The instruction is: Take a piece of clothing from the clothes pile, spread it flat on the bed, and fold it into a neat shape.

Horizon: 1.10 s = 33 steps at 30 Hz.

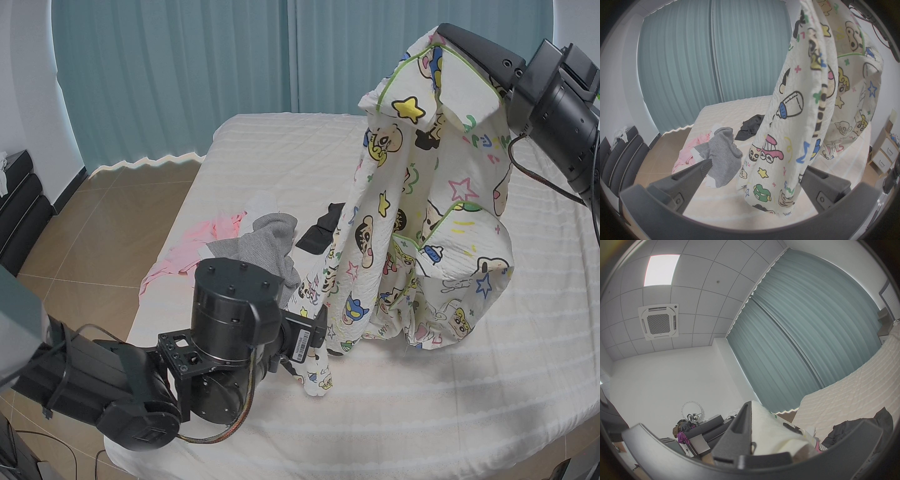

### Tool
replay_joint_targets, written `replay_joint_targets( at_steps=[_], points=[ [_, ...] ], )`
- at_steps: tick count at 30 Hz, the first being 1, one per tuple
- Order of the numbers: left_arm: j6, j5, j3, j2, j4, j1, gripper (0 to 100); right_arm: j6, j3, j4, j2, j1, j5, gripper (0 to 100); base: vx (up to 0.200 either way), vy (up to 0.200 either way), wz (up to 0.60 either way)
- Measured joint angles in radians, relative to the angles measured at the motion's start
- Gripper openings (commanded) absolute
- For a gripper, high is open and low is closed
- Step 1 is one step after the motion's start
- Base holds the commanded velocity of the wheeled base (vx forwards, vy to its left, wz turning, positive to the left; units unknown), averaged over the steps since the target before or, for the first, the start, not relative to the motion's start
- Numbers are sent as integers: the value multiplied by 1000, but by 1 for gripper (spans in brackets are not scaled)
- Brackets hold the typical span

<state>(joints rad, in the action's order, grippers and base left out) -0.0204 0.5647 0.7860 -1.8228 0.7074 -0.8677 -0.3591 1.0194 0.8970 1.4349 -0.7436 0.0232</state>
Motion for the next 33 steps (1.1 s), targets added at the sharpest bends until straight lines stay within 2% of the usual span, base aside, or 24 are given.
replay_joint_targets(
  at_steps=[6, 15, 21, 33],
  points=[
    [-47, -9, 21, -49, 1, -9, 100, 0, 3, 0, -3, -3, 1, 0, 0, 0, 0],
    [-55, -16, 44, -141, 29, -15, 100, 0, 8, 0, -26, -4, 4, 0, 0, 0, 0],
    [-101, 12, 93, -194, 34, -21, 100, 0, 8, -1, -39, -4, 6, 0, 0, 0, 0],
    [-110, 26, 91, -255, 31, -27, 100, 0, 7, 0, -45, -3, 5, 0, 0, 0, 0]
  ],
)
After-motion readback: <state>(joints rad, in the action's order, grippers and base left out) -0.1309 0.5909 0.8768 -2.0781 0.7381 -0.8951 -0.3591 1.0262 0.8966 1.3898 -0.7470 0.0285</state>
